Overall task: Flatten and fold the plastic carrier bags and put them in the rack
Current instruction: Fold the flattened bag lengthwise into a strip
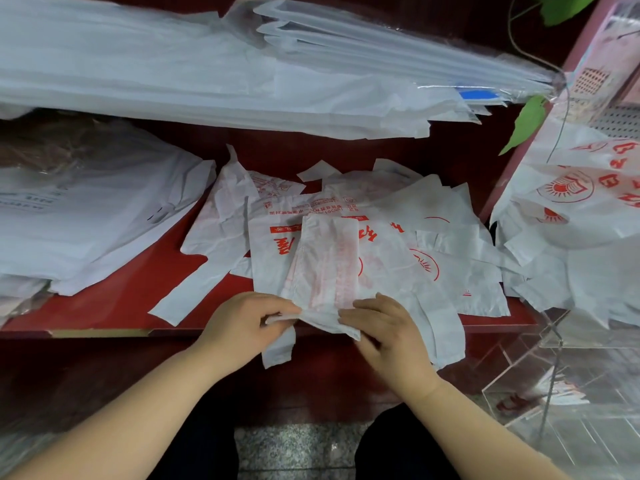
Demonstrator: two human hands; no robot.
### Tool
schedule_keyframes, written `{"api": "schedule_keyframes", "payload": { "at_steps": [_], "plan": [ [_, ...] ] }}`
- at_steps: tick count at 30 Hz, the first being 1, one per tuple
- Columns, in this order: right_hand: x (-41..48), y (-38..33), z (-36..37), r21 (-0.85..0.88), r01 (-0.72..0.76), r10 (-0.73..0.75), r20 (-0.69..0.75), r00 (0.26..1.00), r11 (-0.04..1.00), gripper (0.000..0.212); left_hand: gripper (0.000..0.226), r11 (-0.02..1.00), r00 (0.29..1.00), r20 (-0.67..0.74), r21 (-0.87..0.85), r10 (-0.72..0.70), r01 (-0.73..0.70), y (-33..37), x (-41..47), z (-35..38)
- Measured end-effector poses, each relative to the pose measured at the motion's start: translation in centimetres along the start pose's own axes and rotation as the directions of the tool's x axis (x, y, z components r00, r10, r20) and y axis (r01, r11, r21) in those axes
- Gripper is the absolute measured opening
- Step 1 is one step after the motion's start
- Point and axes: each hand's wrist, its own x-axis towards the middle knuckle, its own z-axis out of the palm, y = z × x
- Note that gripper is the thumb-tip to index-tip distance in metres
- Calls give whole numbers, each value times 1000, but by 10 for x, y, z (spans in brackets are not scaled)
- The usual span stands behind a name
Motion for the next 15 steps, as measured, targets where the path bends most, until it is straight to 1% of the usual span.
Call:
{"api": "schedule_keyframes", "payload": {
  "at_steps": [1,3,5,6,7,8,10,12,15],
  "plan": [
    [1,-2,-2,17,-70,70,-1,998,997,23,17,998,999,22,-40,-46,47,2,1,-2],
    [5,-7,-6,74,-250,250,15,968,965,25,15,991,994,19,-81,-105,106,5,6,-3],
    [12,-12,-10,119,-427,423,60,904,897,33,15,982,989,2,-116,-149,148,8,13,-1],
    [16,-14,-11,113,-491,484,86,871,864,36,12,975,984,-8,-138,-179,176,9,16,1],
    [21,-16,-12,91,-533,525,100,845,841,36,6,967,977,-29,-150,-213,207,12,19,3],
    [26,-17,-13,71,-565,556,117,823,822,33,6,962,969,-49,-144,-242,232,12,22,5],
    [37,-18,-15,8,-616,607,160,779,788,26,15,956,956,-98,-126,-278,265,13,25,9],
    [42,-17,-13,-86,-650,653,192,733,755,13,22,957,947,-140,-81,-289,280,12,27,12],
    [39,-16,-6,-156,-655,673,172,719,740,32,36,969,959,-154,25,-238,245,12,30,15]
  ]
}}
